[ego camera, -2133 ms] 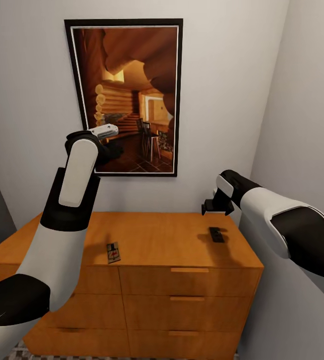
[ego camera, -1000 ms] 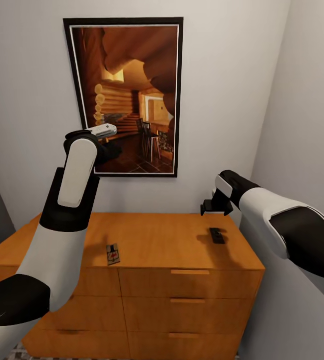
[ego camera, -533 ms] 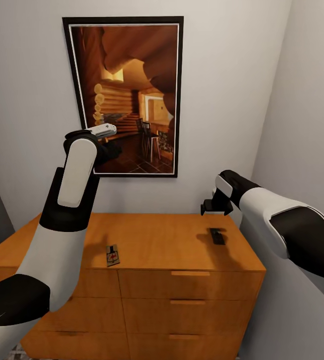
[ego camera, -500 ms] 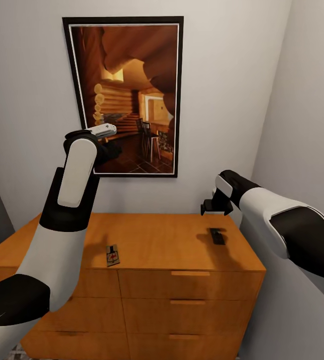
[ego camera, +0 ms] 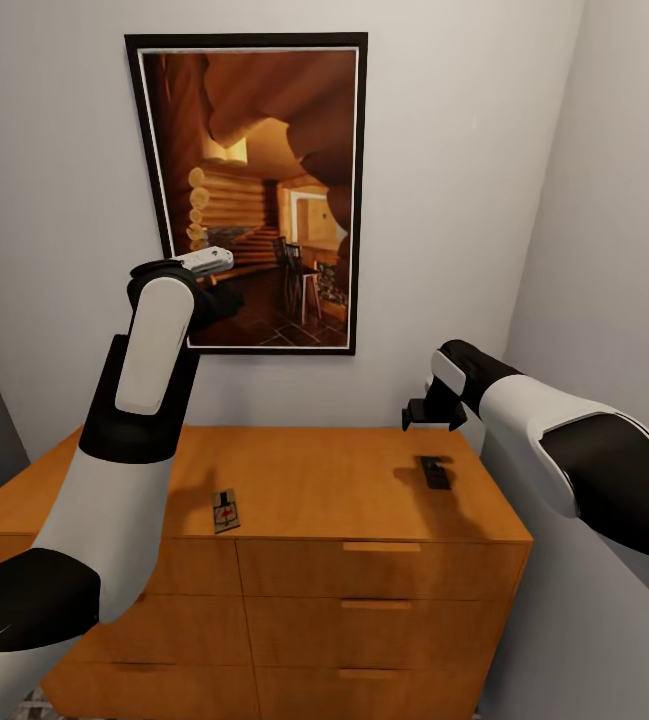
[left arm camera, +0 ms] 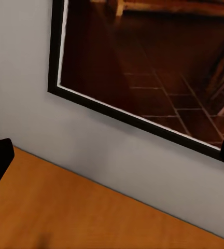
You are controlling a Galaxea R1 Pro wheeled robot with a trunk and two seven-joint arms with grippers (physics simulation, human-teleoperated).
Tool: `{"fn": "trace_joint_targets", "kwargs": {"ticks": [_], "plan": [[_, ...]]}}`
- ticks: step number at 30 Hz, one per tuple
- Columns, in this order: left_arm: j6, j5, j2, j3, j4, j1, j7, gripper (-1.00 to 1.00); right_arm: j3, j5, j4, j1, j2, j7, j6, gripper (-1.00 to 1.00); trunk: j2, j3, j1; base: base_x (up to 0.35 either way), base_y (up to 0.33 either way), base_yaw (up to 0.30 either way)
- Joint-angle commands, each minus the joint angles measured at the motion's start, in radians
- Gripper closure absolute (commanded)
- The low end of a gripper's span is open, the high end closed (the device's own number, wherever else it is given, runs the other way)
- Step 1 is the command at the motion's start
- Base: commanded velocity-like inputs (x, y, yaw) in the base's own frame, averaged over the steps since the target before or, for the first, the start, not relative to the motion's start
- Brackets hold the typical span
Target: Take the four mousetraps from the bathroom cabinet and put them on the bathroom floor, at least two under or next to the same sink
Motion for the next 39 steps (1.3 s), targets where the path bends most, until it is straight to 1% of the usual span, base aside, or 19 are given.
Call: {"fn": "trace_joint_targets", "kwargs": {"ticks": [1, 7, 19, 34, 37, 39], "plan": [[0.009, 0.009, 0.0, 0.0, -0.001, -0.001, 0.01, -1.0, 0.003, -0.011, -0.001, -0.001, 0.0, -0.009, 0.003, -1.0, -0.001, -0.001, 0.0, 0.0, 0.0, 0.0], [0.008, 0.009, 0.0, -0.001, -0.002, -0.001, 0.01, -1.0, 0.003, -0.011, 0.0, -0.001, -0.001, -0.009, 0.003, -1.0, -0.001, -0.001, 0.0, 0.0, 0.0, 0.0], [0.008, 0.009, 0.001, -0.002, -0.04, 0.001, 0.01, -1.0, 0.003, -0.01, -0.002, -0.001, -0.001, -0.009, 0.003, -1.0, -0.001, -0.001, 0.0, 0.0, 0.0, 0.0], [-0.002, 0.01, 0.002, -0.003, -0.049, 0.008, 0.004, -1.0, 0.004, -0.009, -0.008, -0.001, -0.005, -0.009, 0.003, -1.0, -0.001, -0.001, 0.0, 0.0, 0.0, 0.0], [-0.009, 0.01, 0.002, -0.006, -0.049, 0.014, 0.002, -1.0, 0.004, -0.009, -0.009, -0.001, -0.006, -0.009, 0.003, -1.0, -0.001, -0.001, 0.0, 0.0, 0.0, 0.0], [-0.021, 0.01, 0.002, -0.015, -0.049, 0.019, 0.001, -1.0, 0.004, -0.009, -0.009, -0.001, -0.006, -0.009, 0.003, -1.0, -0.001, -0.001, 0.0, 0.0, 0.0, 0.0]]}}
